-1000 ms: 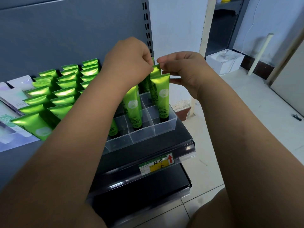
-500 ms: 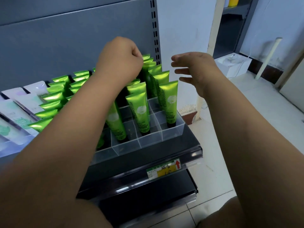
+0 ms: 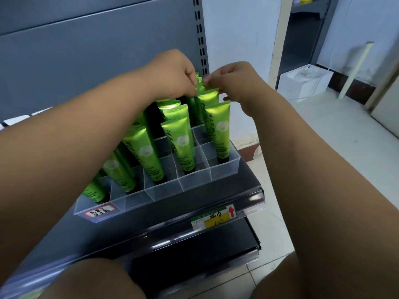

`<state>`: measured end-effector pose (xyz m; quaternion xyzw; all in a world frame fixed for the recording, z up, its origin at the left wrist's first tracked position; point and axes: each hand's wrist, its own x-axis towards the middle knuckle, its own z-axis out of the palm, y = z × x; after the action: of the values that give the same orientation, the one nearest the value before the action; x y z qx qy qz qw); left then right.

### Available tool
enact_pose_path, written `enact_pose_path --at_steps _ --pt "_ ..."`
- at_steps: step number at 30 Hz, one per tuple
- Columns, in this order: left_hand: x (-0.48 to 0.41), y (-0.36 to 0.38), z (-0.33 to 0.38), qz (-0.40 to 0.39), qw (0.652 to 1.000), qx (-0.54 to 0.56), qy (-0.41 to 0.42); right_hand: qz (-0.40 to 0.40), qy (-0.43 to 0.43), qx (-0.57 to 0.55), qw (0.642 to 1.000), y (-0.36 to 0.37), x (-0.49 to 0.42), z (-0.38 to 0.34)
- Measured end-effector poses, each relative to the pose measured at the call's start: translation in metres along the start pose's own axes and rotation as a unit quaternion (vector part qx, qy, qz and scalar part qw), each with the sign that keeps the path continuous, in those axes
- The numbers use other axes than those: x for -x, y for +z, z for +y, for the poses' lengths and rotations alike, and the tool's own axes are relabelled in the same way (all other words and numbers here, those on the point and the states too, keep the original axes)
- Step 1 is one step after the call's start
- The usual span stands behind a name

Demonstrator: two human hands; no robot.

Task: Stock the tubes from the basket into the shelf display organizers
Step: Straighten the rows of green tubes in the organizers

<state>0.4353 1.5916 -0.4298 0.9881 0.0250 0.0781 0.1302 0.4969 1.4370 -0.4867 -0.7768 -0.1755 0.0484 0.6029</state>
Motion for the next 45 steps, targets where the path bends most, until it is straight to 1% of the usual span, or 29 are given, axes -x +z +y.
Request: enact_pose_path --at_steps 4,11,18,22,25,27,34,39,45 --pt "-0.003 0.003 -0.001 0.008 1.000 -0.001 0.002 0.004 -0.003 -0.006 1.000 -0.002 -0.002 0.001" --pt "-0.008 0.009 -0.005 0.024 0.999 0.030 -0.003 -0.002 0.008 -0.011 1.000 -0.008 -0.003 0.004" --pt "0.001 0.001 -0.005 0.020 1.000 0.006 0.016 -0.023 0.004 -0.022 0.999 -0.010 -0.002 0.000" --pt "0.000 -0.011 -0.009 0.059 0.997 -0.029 0.033 -0.002 -0.011 -0.032 0.999 -0.016 -0.009 -0.008" --pt "-0.007 -0.016 -0.014 0.078 0.995 -0.052 0.045 0.022 -0.029 0.000 0.999 -0.018 -0.020 -0.015" --pt "-0.013 -0.016 -0.017 0.070 0.995 -0.057 0.044 0.021 -0.033 0.026 0.999 -0.017 -0.026 -0.016" --pt "-0.026 -0.009 -0.024 0.044 0.995 -0.085 0.041 -0.041 -0.007 0.093 0.995 -0.004 -0.030 -0.028" --pt "-0.032 -0.006 -0.022 0.042 0.996 -0.074 0.034 -0.067 0.015 0.150 0.986 0.004 -0.029 -0.030" --pt "-0.036 -0.001 -0.021 0.039 0.999 -0.022 0.023 -0.076 0.004 0.179 0.981 0.000 -0.025 -0.032"
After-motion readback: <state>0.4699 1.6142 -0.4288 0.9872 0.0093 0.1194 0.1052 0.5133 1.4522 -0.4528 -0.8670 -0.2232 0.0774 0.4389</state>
